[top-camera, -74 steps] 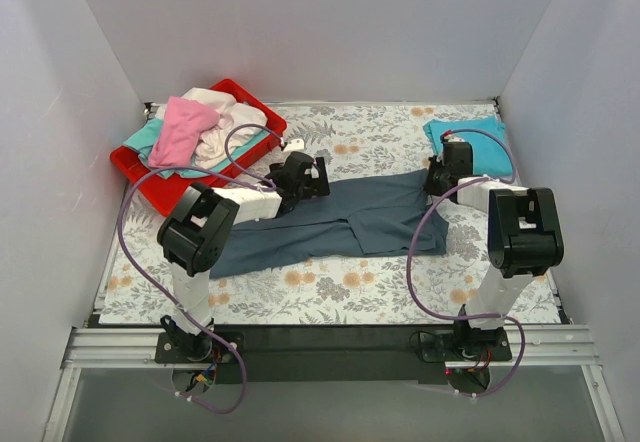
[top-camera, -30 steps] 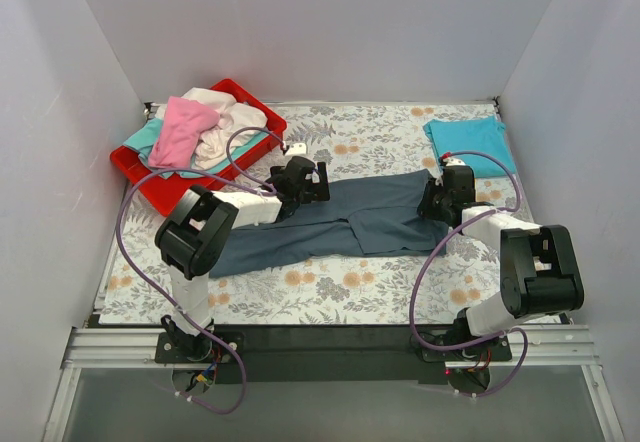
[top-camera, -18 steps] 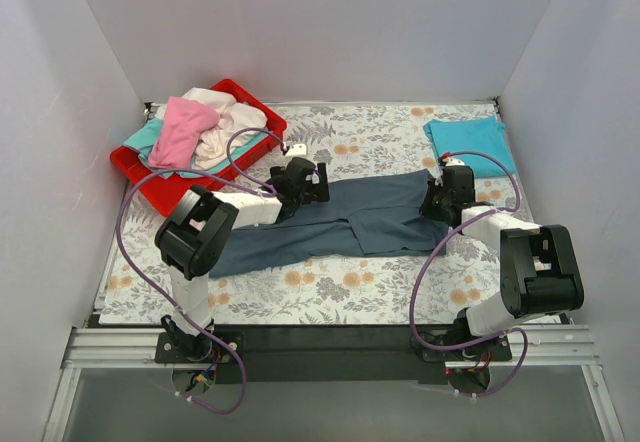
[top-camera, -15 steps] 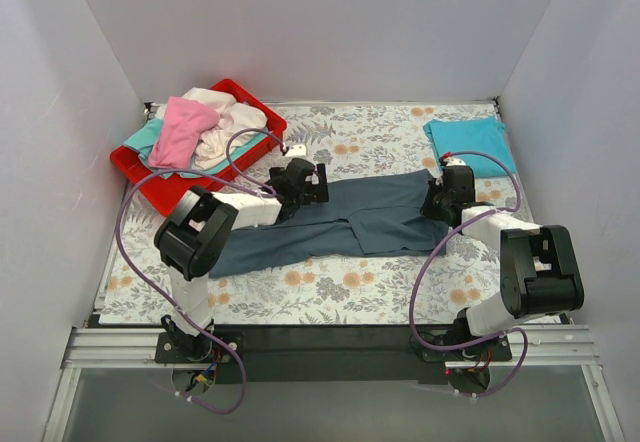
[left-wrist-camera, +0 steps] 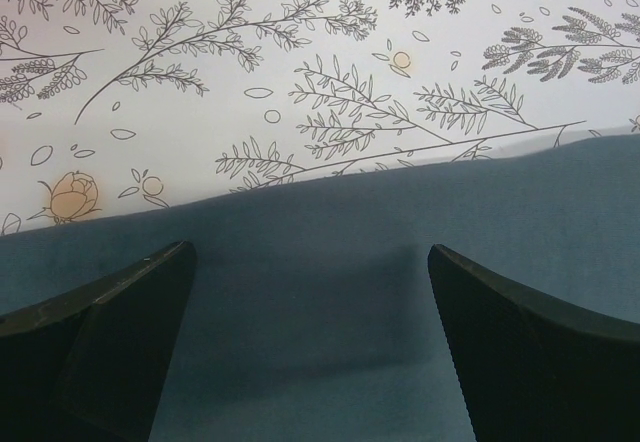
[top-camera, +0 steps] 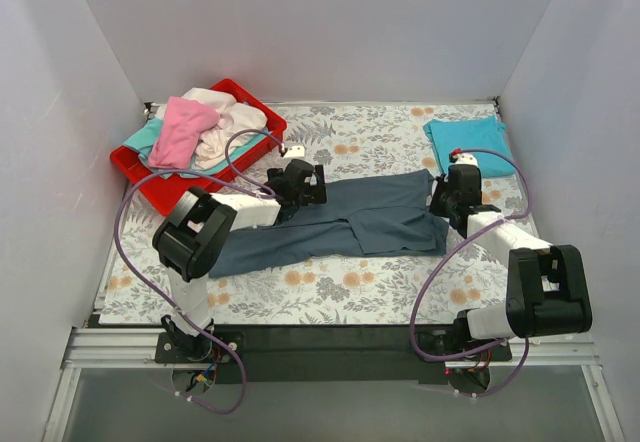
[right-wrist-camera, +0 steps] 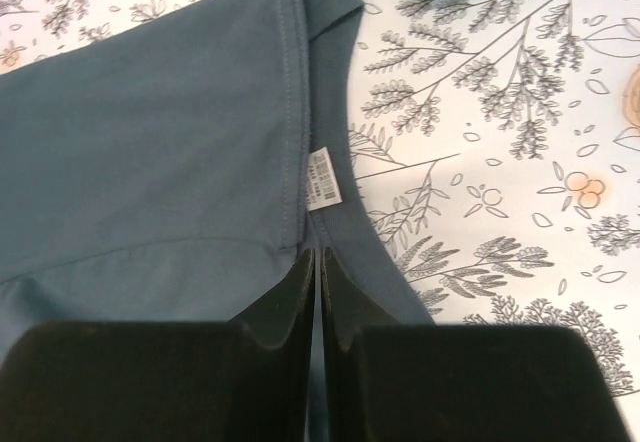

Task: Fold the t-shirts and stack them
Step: Fold the tshirt

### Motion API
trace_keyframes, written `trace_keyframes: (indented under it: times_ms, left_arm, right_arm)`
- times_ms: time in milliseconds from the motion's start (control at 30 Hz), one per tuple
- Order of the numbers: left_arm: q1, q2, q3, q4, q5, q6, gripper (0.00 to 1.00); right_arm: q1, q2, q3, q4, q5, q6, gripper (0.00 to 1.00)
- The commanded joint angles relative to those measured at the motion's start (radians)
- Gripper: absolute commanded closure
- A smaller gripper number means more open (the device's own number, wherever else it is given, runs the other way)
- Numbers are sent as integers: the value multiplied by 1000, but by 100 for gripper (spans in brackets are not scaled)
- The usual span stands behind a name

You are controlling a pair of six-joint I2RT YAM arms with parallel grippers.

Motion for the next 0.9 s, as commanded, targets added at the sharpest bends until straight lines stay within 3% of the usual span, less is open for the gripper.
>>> trace_keyframes:
  times_ms: [0,233,667,867]
  left_arm:
    - [-4,-86,-12,-13,-38,21,5]
    - [-34,-195,-94,59,-72,17,5]
    - [-68,-204,-291,131,-31,-82,5]
    - [-97,-229,-379,136,-63,-178,5]
  right_arm:
    - [24,-48,-4,10,-78,-14,99]
    - [143,-46,-29,7,-135,16,89]
    - [172,247,93,32,-120,18,86]
    - [172,428,270,-4,-65,-13,84]
